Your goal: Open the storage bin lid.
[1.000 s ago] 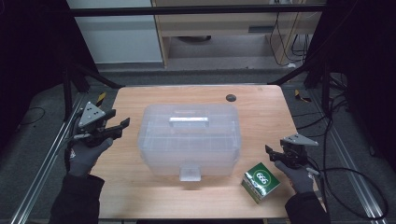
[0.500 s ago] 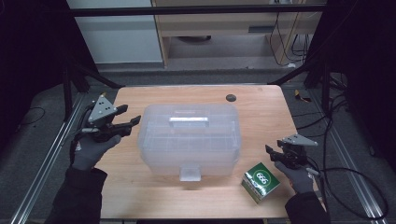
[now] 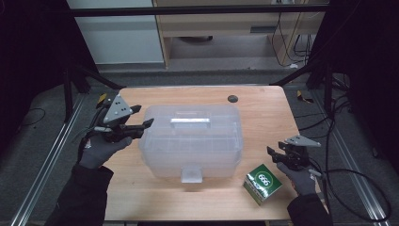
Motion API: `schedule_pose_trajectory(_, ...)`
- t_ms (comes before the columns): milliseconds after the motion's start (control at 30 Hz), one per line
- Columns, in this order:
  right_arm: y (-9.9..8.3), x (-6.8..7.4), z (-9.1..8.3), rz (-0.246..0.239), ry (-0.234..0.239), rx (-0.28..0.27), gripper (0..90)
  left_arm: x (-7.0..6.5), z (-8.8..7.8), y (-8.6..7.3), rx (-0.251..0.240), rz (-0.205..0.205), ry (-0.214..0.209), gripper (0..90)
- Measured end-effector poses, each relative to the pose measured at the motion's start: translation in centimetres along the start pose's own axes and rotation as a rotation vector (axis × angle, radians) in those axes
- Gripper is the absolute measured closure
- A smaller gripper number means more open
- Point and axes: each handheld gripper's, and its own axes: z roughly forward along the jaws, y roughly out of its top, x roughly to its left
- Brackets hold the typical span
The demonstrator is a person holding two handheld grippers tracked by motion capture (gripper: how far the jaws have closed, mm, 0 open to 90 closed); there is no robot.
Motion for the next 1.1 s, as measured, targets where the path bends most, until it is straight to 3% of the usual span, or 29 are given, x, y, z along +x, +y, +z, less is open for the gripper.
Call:
schedule_pose_trajectory(100, 0.0, 0.1, 0.0, 0.004, 0.004, 0.005, 47.1, -0.2, 0.2, 0.2, 0.011, 0.022, -0.014, 39.0)
schedule_pose_trajectory(167, 0.0, 0.1, 0.1, -0.002, 0.003, 0.005, 47.0, -0.7, 0.4, 0.6, 0.023, 0.058, -0.029, 38.9)
schedule_pose_trajectory(300, 0.0, 0.1, 0.0, 0.002, 0.007, 0.004, 47.0, -1.1, 0.7, 0.9, 0.031, 0.080, -0.044, 38.9)
schedule_pose_trajectory(433, 0.1, 0.1, 0.0, 0.003, 0.000, 0.006, 47.6, -1.7, 1.2, 1.4, 0.067, 0.121, -0.059, 39.0)
schedule_pose_trajectory(1100, 0.1, 0.3, 0.1, -0.008, 0.010, 0.014, 51.0, -3.7, 3.1, 2.8, 0.135, 0.258, -0.080, 41.4)
